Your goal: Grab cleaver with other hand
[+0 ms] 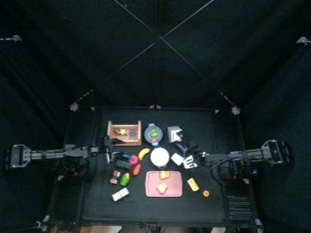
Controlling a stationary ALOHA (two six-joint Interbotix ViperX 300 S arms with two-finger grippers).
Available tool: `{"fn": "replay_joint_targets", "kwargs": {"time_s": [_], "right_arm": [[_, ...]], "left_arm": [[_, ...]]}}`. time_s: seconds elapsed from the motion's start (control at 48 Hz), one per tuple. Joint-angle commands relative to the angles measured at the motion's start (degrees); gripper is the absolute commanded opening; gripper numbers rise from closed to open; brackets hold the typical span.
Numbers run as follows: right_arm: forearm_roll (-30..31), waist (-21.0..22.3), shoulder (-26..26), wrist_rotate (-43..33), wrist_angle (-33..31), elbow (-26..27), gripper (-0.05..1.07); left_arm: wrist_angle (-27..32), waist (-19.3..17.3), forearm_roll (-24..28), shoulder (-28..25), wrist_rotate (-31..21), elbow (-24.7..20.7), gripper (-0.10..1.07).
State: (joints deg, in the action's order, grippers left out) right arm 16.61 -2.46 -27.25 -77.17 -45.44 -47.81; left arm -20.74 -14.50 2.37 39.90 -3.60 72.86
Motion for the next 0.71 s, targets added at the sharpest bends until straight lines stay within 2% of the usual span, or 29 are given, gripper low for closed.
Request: {"fn": "replay_joint_targets", "kwargs": {"time_s": [0.0, 0.104, 0.312, 0.5, 0.625, 0.688], "right_arm": [[2.3, -0.9, -2.8, 0.5, 1.4, 0.3, 0.65], [6.9, -2.3, -5.4, 0.4, 3.0, -0.3, 0.65], [18.7, -3.9, -11.5, 0.4, 7.6, -2.6, 0.65], [22.8, -3.6, -15.0, 0.5, 9.1, -4.9, 0.65], [28.0, -3.8, -16.5, 0.5, 11.5, -5.4, 0.65], [31.1, -3.8, -16.5, 0.5, 13.7, -5.5, 0.65]], "left_arm": [[-1.6, 0.2, 0.0, -0.1, -0.2, -1.1, 0.95], [-3.3, 1.3, -0.4, -0.4, -0.4, -1.7, 0.96], [-9.3, 6.9, -3.0, -2.5, -0.4, -4.5, 0.96], [-12.1, 9.2, -5.6, -7.0, -0.6, -7.0, 0.96], [-14.7, 9.8, -11.5, -12.3, -1.8, -9.8, 0.96], [-18.2, 10.2, -14.8, -15.5, -2.3, -11.6, 0.96]]}}
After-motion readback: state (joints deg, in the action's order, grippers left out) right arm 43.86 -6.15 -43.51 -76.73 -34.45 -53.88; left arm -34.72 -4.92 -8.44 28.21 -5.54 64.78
